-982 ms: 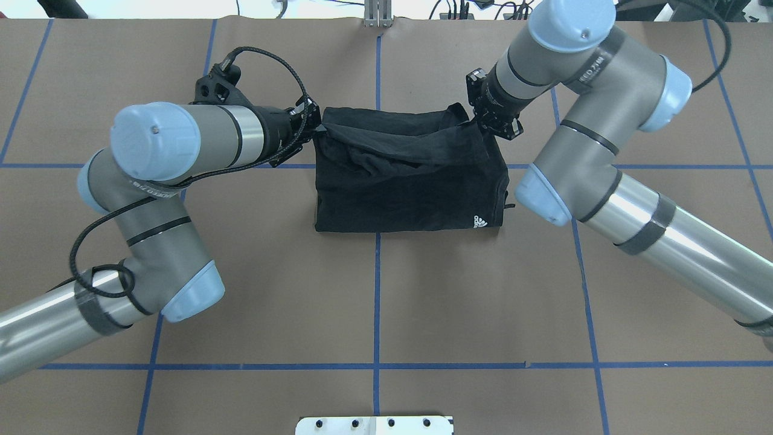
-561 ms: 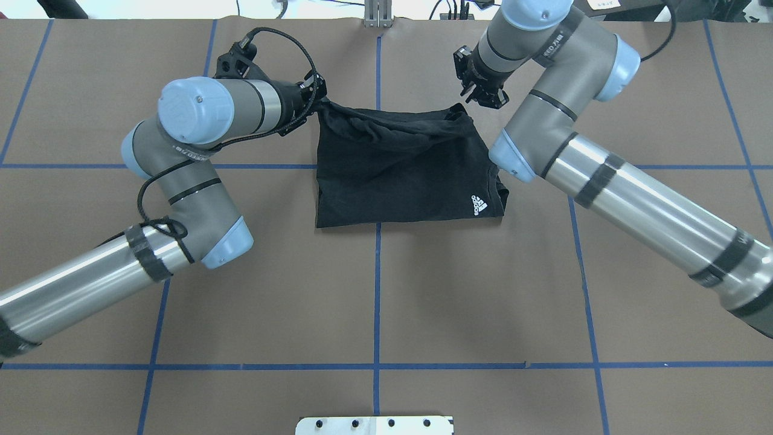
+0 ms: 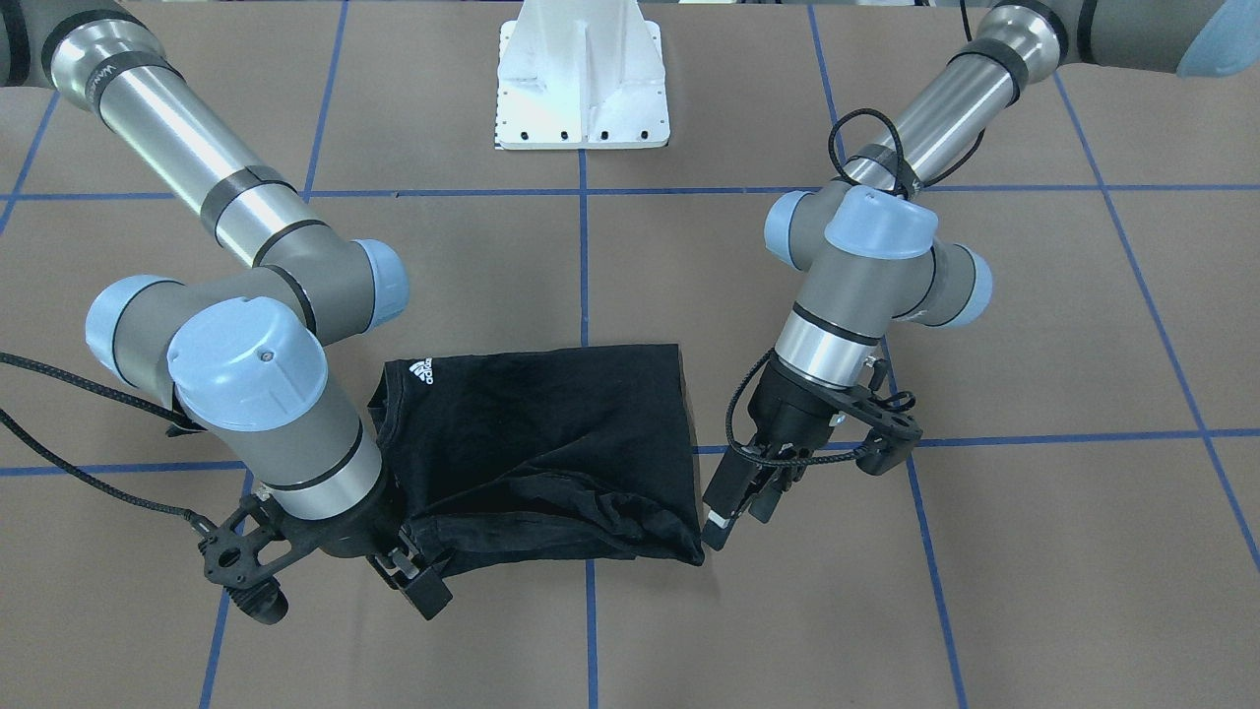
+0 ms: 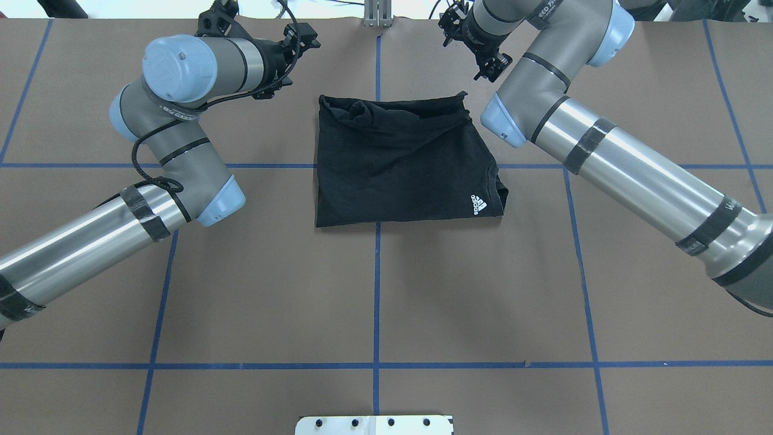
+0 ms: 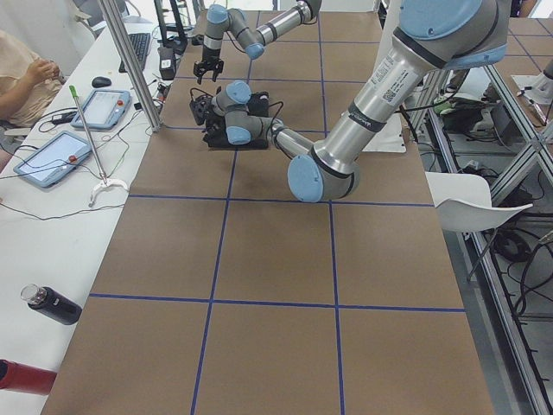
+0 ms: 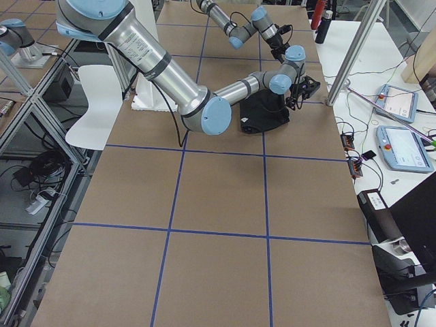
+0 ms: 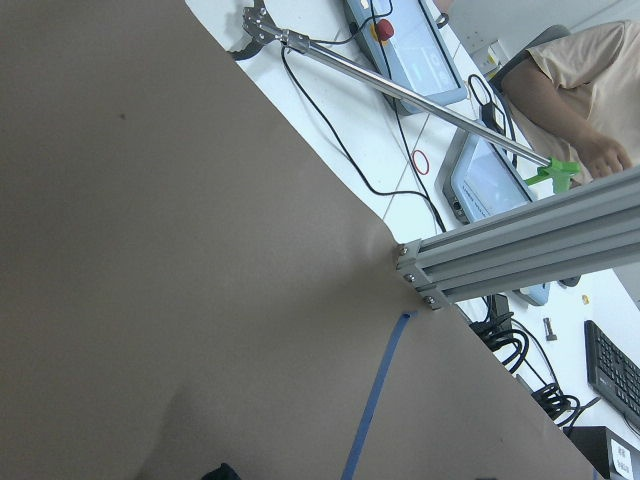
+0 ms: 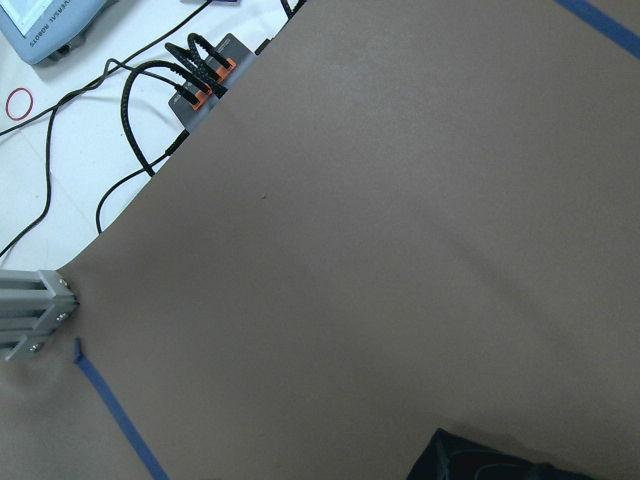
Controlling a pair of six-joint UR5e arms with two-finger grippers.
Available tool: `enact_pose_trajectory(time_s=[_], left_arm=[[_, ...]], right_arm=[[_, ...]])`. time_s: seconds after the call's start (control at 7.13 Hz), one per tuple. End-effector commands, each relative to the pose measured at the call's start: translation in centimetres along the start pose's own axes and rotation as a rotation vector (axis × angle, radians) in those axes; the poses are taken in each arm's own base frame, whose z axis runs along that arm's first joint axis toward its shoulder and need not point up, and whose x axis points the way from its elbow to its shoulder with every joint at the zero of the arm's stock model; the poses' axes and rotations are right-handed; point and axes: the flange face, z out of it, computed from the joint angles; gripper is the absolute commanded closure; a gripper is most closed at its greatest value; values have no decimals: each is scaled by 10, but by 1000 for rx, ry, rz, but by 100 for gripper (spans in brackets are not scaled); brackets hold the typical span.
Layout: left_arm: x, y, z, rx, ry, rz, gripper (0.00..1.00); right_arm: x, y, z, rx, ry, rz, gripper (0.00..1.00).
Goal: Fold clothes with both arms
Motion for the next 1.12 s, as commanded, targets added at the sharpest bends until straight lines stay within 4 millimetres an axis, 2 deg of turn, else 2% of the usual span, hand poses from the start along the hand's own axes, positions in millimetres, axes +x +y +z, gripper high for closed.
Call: enact_pose_trajectory(time_s=[0.0, 0.14, 0.28, 0.56, 0.7, 0.84, 0.98], left_arm=[[-16, -4, -39, -27, 24, 179, 0], [-42, -12, -76, -73, 31, 319, 0], [-47, -19, -101, -74, 43, 398, 0], [-42, -37, -114, -83, 17, 404, 0], [-56, -51, -136, -96, 16, 459, 0], [-62, -60, -155, -118, 20, 482, 0], [-61, -60, -156, -121, 20, 476, 0]], right_arm=[[10, 40, -17, -29, -32, -39, 0], [7, 73, -30, -29, -34, -59, 31], [6, 124, -48, -47, -32, -103, 99], [19, 226, -13, -8, -37, -233, 100], [23, 224, -3, 4, -19, -279, 100], [13, 225, 18, 33, 4, -292, 100], [-4, 225, 39, 48, 3, -296, 100]])
